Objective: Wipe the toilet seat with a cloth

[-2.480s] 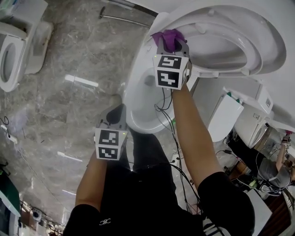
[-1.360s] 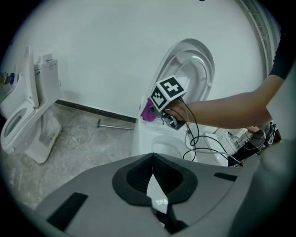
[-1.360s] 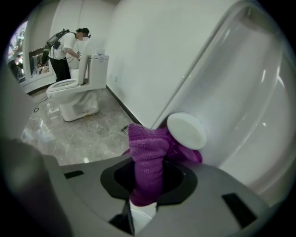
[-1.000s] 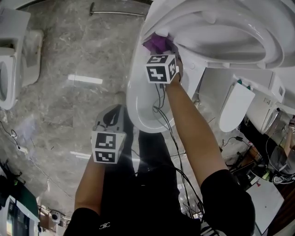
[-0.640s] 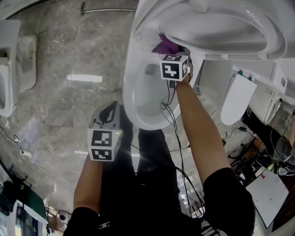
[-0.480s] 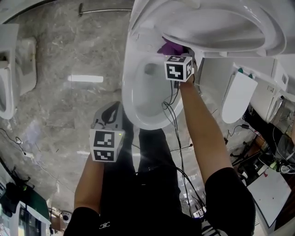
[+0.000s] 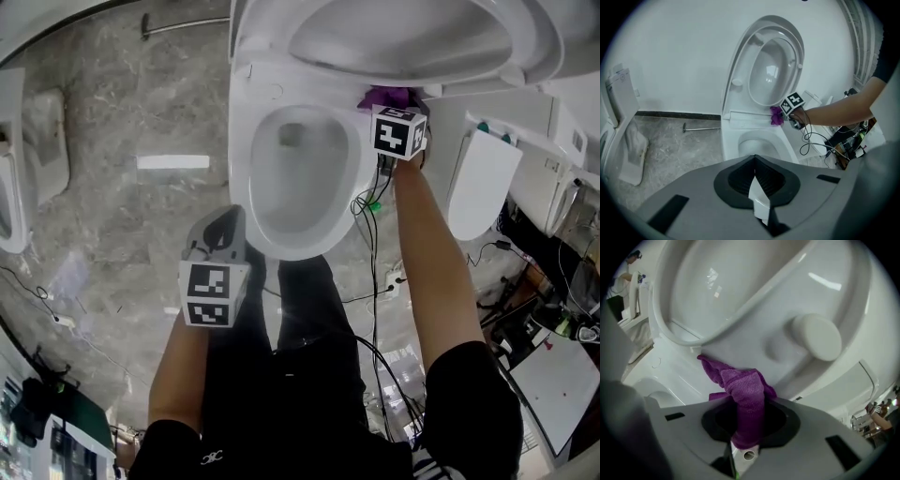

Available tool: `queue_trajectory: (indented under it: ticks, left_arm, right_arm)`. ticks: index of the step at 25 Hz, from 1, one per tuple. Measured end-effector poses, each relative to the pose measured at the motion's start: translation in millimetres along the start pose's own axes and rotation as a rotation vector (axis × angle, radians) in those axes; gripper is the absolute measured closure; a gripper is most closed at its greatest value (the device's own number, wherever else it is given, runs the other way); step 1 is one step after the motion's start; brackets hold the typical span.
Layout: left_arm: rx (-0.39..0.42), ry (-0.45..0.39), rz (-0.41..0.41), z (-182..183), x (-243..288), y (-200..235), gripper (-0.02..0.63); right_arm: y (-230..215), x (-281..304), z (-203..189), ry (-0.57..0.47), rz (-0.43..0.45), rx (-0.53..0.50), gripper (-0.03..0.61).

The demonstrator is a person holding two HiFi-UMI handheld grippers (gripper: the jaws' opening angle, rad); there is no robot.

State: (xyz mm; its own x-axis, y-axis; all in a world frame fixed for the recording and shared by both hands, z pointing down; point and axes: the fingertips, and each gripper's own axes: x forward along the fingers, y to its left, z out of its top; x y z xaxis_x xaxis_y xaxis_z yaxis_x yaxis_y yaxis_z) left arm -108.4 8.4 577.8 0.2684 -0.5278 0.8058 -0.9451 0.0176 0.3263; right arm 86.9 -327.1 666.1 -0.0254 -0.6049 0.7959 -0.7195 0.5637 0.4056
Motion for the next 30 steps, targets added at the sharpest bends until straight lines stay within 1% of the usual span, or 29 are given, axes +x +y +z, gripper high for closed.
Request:
queue_trajectory:
  ticks: [2,4,7,9,12,15,17,19,22,24,26,28,30]
  left_arm:
    - [0.009,-0.003,-0.006,3,4,-11,0.609]
    - [0.018,-0.006,-0.009,6,6,-23,0.609]
    - [0.021,-0.011,-0.009,11,10,-36,0.609]
    - [0.018,-0.012,-0.006,12,12,-45,0.609]
    - [0.015,-0.015,-0.002,17,17,-60,0.609]
    - [0.008,-0.021,-0.001,21,21,-73,0.609]
    - [0.006,-0.020,0.005,21,23,-77,0.609]
    - [0.000,-0.020,0.015,20,23,-79,0.609]
    - [-0.013,-0.021,0.032,21,26,-78,0.609]
    - [-0.027,-0.023,0.045,20,25,-75,0.609]
    - [-0.043,-0.027,0.054,20,24,-72,0.609]
    - [-0.053,-0.031,0.058,20,23,-68,0.609]
    - [-0.062,-0.032,0.061,17,22,-64,0.609]
  right_arm:
    - [-6,-6,3,-0.038,-0.014,0.019,0.483]
    - [-13,-15,7,-0.087,-0.026,0.063,0.483]
    - [-25,-33,17,-0.163,-0.034,0.155,0.483]
    - [-32,-44,21,-0.196,-0.033,0.234,0.483]
    - [-37,-50,21,-0.213,-0.007,0.348,0.483]
    - [-38,-43,19,-0.207,0.026,0.411,0.483]
    - [-34,-37,18,-0.194,0.033,0.403,0.484]
    - [-30,-30,15,-0.176,0.028,0.360,0.484]
    - [-22,-17,6,-0.130,0.022,0.249,0.485]
    - [-12,-4,-5,-0.083,0.033,0.175,0.485]
    - [0,6,-14,-0.048,0.051,0.125,0.484]
    - [11,9,-16,-0.041,0.068,0.104,0.485]
    - [28,7,-13,-0.045,0.106,0.095,0.485]
